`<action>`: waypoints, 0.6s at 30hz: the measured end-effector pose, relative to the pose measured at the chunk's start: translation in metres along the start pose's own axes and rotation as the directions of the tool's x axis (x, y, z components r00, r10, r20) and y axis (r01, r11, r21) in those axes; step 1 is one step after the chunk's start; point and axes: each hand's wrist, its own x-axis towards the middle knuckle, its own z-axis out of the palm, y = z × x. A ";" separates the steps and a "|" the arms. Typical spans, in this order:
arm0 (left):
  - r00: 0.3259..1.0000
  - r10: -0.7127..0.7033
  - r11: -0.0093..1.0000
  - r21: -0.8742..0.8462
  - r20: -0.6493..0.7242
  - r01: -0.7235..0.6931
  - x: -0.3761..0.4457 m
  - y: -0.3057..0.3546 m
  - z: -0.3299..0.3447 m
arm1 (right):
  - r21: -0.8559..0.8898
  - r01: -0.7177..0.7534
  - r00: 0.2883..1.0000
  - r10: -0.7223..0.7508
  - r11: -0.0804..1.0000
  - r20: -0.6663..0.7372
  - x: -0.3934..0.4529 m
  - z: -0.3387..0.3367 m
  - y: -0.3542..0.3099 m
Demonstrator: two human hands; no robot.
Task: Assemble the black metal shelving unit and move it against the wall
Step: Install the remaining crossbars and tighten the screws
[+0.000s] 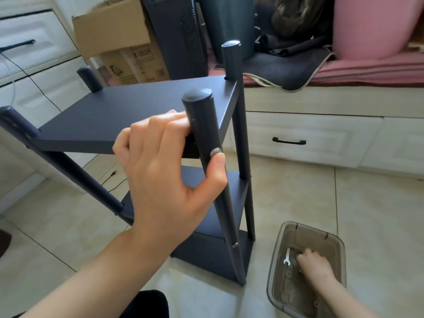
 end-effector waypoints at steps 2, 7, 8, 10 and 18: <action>0.999 -0.035 0.999 -0.030 0.008 0.036 0.002 0.002 -0.002 | 0.130 -0.008 1.000 0.011 0.992 -0.024 -0.007 -0.011 -0.004; 0.996 -0.052 0.998 0.033 0.078 0.050 0.004 0.003 -0.009 | 0.240 0.138 0.973 -0.086 0.961 -0.216 -0.031 -0.050 -0.010; 0.994 -0.052 0.997 0.054 0.091 0.047 0.005 0.002 -0.011 | 0.272 0.139 0.964 -0.067 0.952 -0.259 -0.038 -0.063 -0.013; 0.991 -0.050 0.996 0.079 0.124 0.040 0.008 0.001 -0.013 | 0.363 0.168 0.927 -0.021 0.917 -0.375 -0.054 -0.089 -0.021; 0.949 -0.131 0.991 0.056 0.287 0.119 0.010 0.002 -0.023 | 0.922 0.305 0.936 0.106 0.237 -0.337 -0.116 -0.171 -0.058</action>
